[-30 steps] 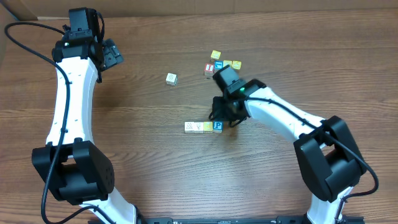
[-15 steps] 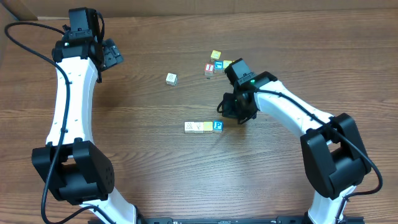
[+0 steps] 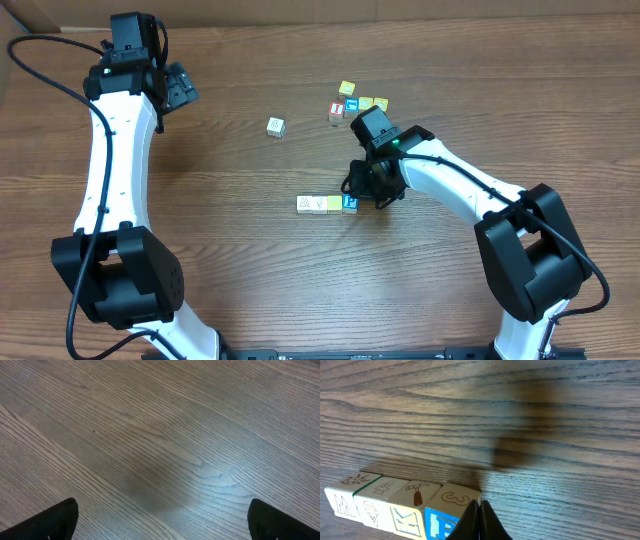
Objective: Flip 5 blocks
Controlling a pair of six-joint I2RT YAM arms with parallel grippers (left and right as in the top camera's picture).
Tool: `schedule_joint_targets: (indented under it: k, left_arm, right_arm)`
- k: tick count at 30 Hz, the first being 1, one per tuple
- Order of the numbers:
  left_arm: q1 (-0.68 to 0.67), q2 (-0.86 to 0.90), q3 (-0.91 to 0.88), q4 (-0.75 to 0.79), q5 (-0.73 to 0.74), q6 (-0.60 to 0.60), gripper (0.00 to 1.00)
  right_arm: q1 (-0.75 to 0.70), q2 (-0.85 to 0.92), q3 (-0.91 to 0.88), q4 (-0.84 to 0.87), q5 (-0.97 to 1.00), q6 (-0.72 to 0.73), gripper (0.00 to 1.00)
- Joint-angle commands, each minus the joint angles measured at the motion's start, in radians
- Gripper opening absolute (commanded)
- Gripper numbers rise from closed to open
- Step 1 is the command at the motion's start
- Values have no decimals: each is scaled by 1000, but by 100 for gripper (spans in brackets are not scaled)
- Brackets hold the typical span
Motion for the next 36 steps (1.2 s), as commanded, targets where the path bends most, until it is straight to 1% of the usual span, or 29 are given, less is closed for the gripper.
schedule_joint_targets:
  k: [1, 14, 17, 19, 20, 22, 24, 26, 28, 30, 31, 34, 36]
  left_arm:
    - [3, -15, 18, 1, -14, -22, 100]
    - [3, -15, 18, 1, -14, -22, 99]
    - [3, -15, 18, 1, -14, -22, 100]
    - [3, -15, 18, 1, -14, -22, 100]
    - [3, -15, 18, 1, -14, -22, 100]
    - [3, -15, 18, 1, -14, -22, 100]
    - [3, -15, 18, 1, -14, -22, 100]
    - [3, -15, 18, 1, -14, -22, 100]
    - [3, -15, 18, 1, -14, -22, 100]
    - [3, -15, 18, 1, -14, -22, 100]
    - [3, -15, 18, 1, -14, -22, 100]
    - [3, -15, 18, 1, -14, -22, 100]
    - [3, -15, 18, 1, -14, -22, 100]
  right_arm:
    - [14, -28, -4, 4, -3, -3, 4]
    - [23, -28, -4, 19, 12, -4, 5]
    - [8, -28, 18, 5, 35, -16, 12]
    - [-12, -28, 64, -36, 35, -22, 16]
    - [-25, -28, 103, -68, 32, -41, 20]
    - [-48, -28, 188, -141, 33, -71, 34]
    - [-72, -28, 305, -230, 33, -102, 51]
    - [-90, -28, 410, -294, 33, -117, 63]
    - [-104, -28, 524, -354, 33, -121, 71]
    - [-108, -28, 615, -386, 32, -141, 77]
    - [-107, -28, 654, -391, 32, -151, 79]
    - [-98, -18, 743, -383, 31, -216, 81]
    - [-84, -1, 776, -361, 32, -285, 80]
